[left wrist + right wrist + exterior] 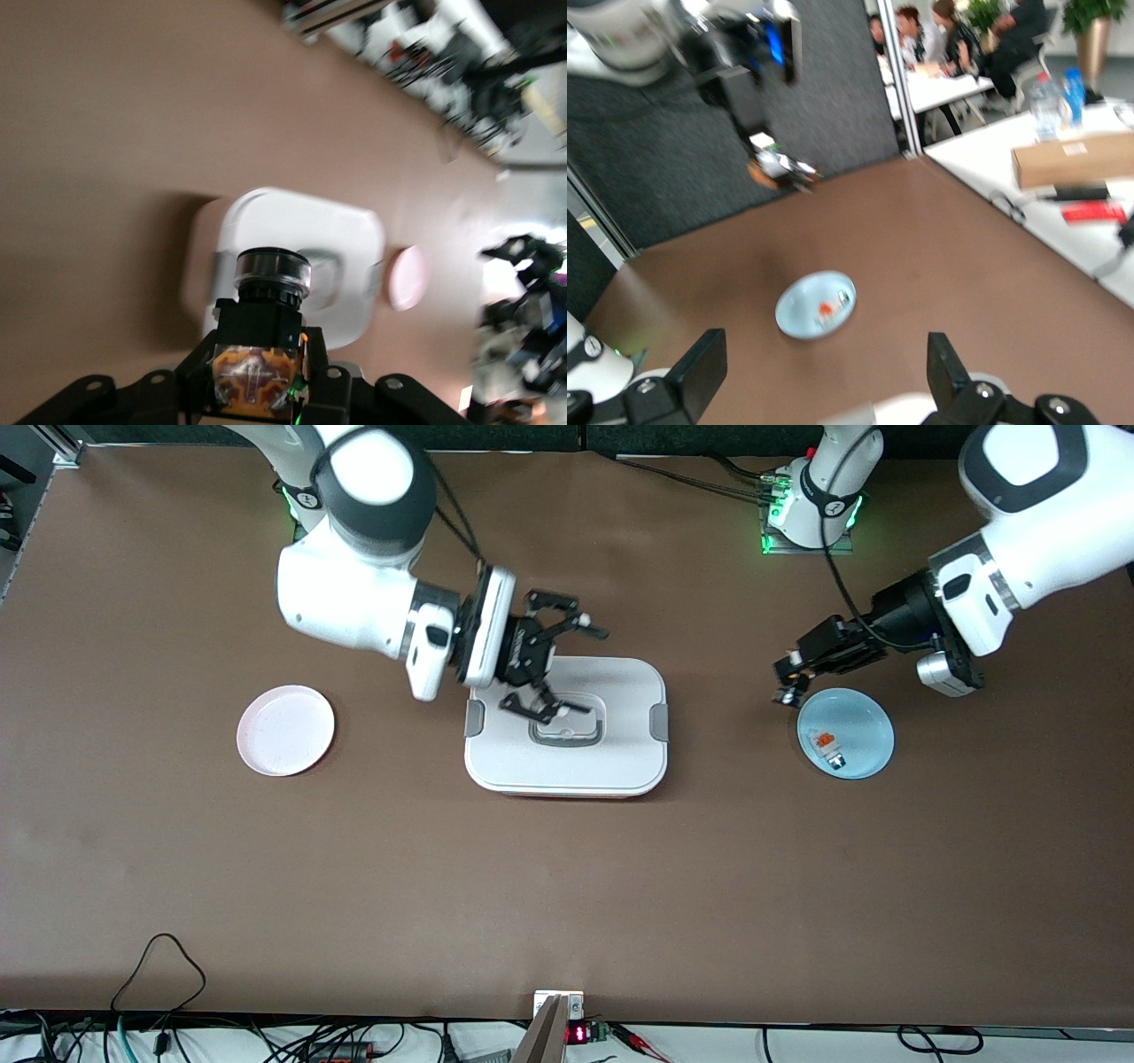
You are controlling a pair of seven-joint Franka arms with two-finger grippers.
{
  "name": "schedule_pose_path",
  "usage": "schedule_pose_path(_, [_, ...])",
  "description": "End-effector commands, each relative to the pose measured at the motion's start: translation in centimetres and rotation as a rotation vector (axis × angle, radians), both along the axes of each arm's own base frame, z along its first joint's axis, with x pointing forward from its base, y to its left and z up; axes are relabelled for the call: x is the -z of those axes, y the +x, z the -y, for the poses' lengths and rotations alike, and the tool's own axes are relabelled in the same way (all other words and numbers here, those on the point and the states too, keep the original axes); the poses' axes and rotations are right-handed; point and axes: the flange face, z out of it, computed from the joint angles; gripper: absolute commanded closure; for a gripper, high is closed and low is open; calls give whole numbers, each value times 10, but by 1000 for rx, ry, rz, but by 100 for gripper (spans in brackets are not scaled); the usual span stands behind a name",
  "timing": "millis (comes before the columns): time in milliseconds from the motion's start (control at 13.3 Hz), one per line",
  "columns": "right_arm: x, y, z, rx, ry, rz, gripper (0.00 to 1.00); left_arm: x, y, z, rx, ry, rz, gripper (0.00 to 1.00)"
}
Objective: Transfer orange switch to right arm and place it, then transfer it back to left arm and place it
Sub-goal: 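Open the right gripper and withdraw while the left gripper pulls the switch, then lower the switch onto the blue plate while the right gripper returns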
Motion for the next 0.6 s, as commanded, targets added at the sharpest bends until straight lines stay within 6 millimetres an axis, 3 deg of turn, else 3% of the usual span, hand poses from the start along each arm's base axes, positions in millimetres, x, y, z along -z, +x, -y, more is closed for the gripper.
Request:
schedule_pose_path(0, [44,1,46,39,-61,-84,0,6,-6,-27,108,216,-74,100])
schedule_pose_path(300, [87,13,118,137,-106,-170,0,39,-12,-74,186,503,-172,100])
schedule_pose_path(524, [86,20,153,219,-164,-258,0,94,-2,-109,220,600,-253,100])
